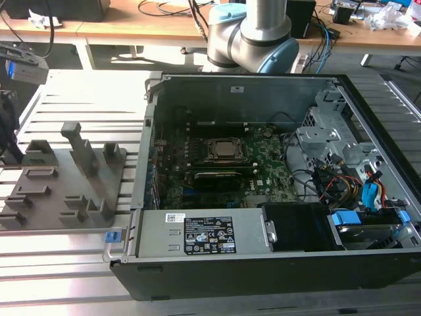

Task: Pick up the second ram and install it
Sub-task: 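Pick up the second ram and move it above second insertion slot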

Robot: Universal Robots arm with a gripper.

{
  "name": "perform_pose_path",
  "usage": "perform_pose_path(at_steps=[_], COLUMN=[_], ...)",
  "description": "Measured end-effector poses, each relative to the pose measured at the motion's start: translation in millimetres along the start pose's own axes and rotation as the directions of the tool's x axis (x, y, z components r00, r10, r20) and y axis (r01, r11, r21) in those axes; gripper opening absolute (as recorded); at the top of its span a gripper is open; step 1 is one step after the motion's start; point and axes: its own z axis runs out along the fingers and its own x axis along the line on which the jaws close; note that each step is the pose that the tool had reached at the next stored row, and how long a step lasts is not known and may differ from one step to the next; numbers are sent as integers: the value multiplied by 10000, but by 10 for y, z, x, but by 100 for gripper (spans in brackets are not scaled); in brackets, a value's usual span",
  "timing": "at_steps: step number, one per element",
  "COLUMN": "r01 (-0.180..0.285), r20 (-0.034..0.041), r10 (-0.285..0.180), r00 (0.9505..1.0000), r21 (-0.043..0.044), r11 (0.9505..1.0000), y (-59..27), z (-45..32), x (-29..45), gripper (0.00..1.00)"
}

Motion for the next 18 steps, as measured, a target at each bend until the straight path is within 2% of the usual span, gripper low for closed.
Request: perform_pose_path(at_steps=[2, 4, 5, 8, 12, 18], r01=[0, 0, 0, -1, -2, -3], r20=[-22, -32, -50, -75, -146, -214], r10=[0, 0, 0, 1, 2, 3], r00=[10000, 10000, 10000, 10000, 9999, 9998], r21=[0, 0, 0, 0, 0, 1], r11=[10000, 10000, 10000, 10000, 10000, 10000], y=[1, 2, 3, 4, 7, 9], z=[-92, -130, -187, -282, -469, -590], x=[0, -1, -2, -2, -7, -13], gripper=[13, 13, 13, 13, 13, 13])
